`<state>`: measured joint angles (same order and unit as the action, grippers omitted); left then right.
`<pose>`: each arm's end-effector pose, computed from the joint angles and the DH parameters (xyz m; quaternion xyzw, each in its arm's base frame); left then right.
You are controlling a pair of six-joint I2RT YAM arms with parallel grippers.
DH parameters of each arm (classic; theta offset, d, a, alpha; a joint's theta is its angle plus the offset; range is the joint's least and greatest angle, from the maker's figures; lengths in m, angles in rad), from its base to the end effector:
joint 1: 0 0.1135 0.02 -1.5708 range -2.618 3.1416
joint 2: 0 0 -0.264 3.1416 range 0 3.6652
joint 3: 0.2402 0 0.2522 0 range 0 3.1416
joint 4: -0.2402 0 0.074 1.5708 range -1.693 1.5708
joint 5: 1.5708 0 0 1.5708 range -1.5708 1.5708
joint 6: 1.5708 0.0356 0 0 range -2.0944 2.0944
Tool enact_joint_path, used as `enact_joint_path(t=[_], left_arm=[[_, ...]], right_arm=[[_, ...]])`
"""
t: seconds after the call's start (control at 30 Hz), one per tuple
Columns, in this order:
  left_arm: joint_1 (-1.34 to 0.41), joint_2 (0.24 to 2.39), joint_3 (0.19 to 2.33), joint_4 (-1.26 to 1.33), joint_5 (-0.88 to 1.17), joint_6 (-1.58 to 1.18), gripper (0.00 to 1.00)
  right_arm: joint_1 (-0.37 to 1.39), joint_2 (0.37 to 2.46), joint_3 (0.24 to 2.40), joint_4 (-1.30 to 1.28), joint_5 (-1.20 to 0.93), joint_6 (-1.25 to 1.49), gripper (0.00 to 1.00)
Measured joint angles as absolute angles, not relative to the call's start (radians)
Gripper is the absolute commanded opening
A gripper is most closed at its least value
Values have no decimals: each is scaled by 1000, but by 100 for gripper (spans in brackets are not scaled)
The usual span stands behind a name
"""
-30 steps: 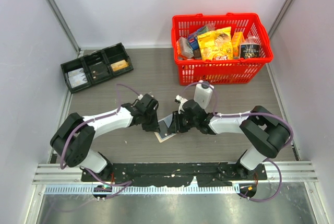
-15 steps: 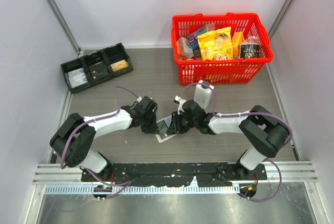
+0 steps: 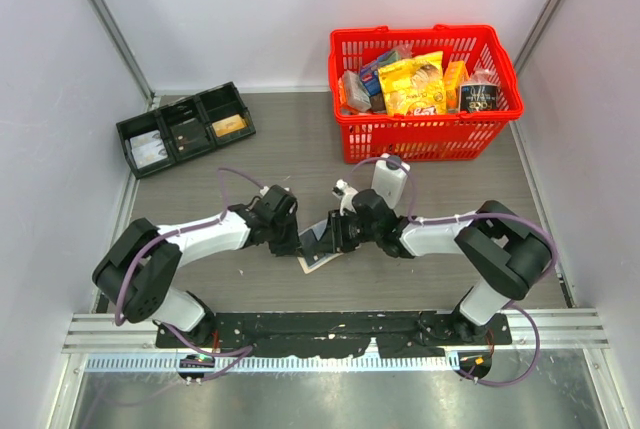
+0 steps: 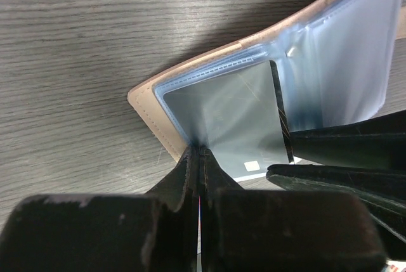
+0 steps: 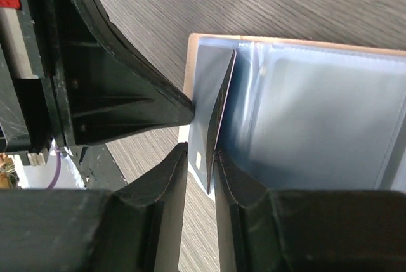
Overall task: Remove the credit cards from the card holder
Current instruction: Remove the credit card from the card holder.
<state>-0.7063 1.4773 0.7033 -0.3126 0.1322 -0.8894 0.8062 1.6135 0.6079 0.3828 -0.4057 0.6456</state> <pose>0.1973 -0.1745 0.1513 -0.0728 0.9661 -0.2160 0.1211 0.1974 0.2261 0.1403 -0.1616 0.8613 0.4308 0.2154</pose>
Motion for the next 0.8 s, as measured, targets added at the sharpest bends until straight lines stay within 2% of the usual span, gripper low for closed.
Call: enact_joint_path(t=[0.3,0.57,0.7,0.8], left_arm=[[-695,1457,684,-302,141,-873,0],[-660,1432,681,-348,124,-815,0],[-643,1413,681,-385,85,-774,12],[-637,1407,681,-395,73,-758,20]], right_arm=[[807,1718,686,446,-461,661,28],[825,1780,744,437,-511,658,40],[837,1791,764,416,-546,654,46],[842,1797,767,410,-572,654,47]])
